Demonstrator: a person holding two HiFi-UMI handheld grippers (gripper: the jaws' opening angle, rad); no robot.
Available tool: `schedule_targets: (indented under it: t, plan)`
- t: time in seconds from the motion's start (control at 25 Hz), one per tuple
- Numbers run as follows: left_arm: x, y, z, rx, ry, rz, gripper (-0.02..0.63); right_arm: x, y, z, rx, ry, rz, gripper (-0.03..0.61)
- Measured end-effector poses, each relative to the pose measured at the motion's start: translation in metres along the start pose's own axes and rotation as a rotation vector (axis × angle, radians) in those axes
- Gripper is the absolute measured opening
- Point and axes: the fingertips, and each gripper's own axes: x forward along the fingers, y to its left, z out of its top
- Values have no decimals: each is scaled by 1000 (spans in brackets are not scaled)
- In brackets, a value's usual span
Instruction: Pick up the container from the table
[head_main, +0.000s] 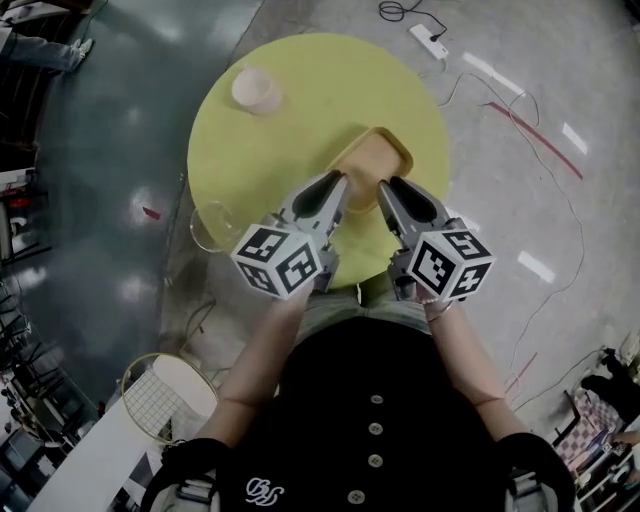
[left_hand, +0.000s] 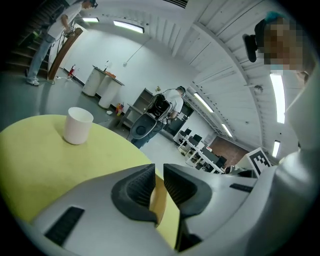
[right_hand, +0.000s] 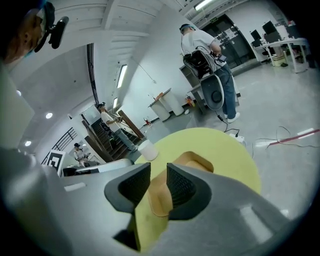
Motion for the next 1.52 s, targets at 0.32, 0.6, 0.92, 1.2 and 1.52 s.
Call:
schedule_targets:
  t: [0.32,0.6,0.92,1.2,1.52]
  plan:
    - [3,17,-13,-31,46,50,117,0,-19,-8,43,16,-62,155]
    - [-2,31,-22,-41,65,108,156,-3,-30,-19,103,25,-96,190]
    - [-9,49,-31,-31,91,173,170,-7,-42,-43,165,79,-119,201]
    - [-12,65,-40,-49,113,217,179,-3,-50,-55,205,112,-124,202]
    - [-3,65,-51,-63,155,198,179,5,-45,-56,273,123,-77,210]
